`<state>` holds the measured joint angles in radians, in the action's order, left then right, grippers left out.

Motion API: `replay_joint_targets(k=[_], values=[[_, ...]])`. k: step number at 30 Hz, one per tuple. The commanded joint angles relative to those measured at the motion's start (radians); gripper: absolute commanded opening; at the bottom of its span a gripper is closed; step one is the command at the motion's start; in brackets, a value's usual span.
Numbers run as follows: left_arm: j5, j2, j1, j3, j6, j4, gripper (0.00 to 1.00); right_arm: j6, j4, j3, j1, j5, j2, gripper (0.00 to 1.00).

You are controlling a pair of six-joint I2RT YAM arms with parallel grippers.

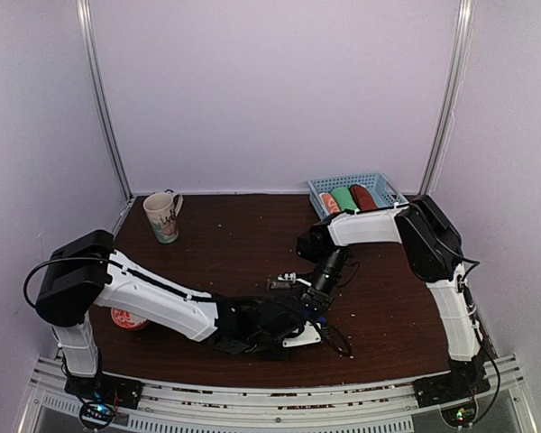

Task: Roll the towels
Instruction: Roll the towel at the center of the board.

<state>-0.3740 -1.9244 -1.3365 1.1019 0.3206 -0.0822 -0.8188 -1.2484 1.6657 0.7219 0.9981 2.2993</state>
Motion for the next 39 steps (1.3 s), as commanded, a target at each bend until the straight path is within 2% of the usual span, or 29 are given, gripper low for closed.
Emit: replay_joint_targets(k=[1, 5, 7, 12, 14, 18, 22, 24, 28, 30, 32, 38, 39], values=[[-0.010, -0.052, 0.028, 0.008, -0.024, -0.103, 0.25, -0.060, -0.109, 0.019, -0.005, -0.100, -0.049, 0.32], [-0.013, -0.062, 0.030, 0.004, -0.056, -0.123, 0.21, -0.020, -0.108, 0.079, -0.030, -0.133, -0.186, 0.43], [0.019, -0.057, 0.038, 0.006, -0.080, -0.137, 0.20, 0.008, -0.108, 0.111, -0.044, -0.150, -0.247, 0.44], [0.322, -0.036, 0.109, 0.078, -0.160, -0.217, 0.20, 0.098, -0.103, 0.200, -0.096, -0.198, -0.399, 0.43], [0.421, -0.052, 0.137, 0.117, -0.191, -0.254, 0.19, 0.157, -0.029, 0.219, -0.098, -0.232, -0.492, 0.43], [0.627, -0.089, 0.211, 0.163, -0.256, -0.283, 0.20, 0.250, 0.163, 0.160, -0.091, -0.277, -0.699, 0.45], [0.786, -0.159, 0.296, 0.232, -0.299, -0.340, 0.20, 0.234, 0.265, -0.001, -0.062, -0.184, -0.850, 0.48], [0.866, -0.183, 0.344, 0.245, -0.333, -0.335, 0.20, 0.186, 0.269, -0.078, -0.012, -0.204, -0.880, 0.49], [1.056, -0.222, 0.433, 0.248, -0.405, -0.306, 0.19, 0.143, 0.311, -0.227, 0.133, -0.454, -0.873, 0.49], [1.094, -0.233, 0.450, 0.250, -0.415, -0.298, 0.19, 0.153, 0.388, -0.339, 0.186, -0.632, -0.864, 0.48], [1.116, -0.242, 0.454, 0.252, -0.415, -0.293, 0.20, 0.148, 0.474, -0.438, 0.222, -0.738, -0.852, 0.48], [1.148, -0.277, 0.460, 0.253, -0.426, -0.298, 0.20, 0.150, 0.694, -0.598, 0.295, -0.923, -0.775, 0.52], [1.150, -0.278, 0.461, 0.251, -0.428, -0.299, 0.20, 0.162, 0.736, -0.609, 0.299, -0.951, -0.759, 0.56]])
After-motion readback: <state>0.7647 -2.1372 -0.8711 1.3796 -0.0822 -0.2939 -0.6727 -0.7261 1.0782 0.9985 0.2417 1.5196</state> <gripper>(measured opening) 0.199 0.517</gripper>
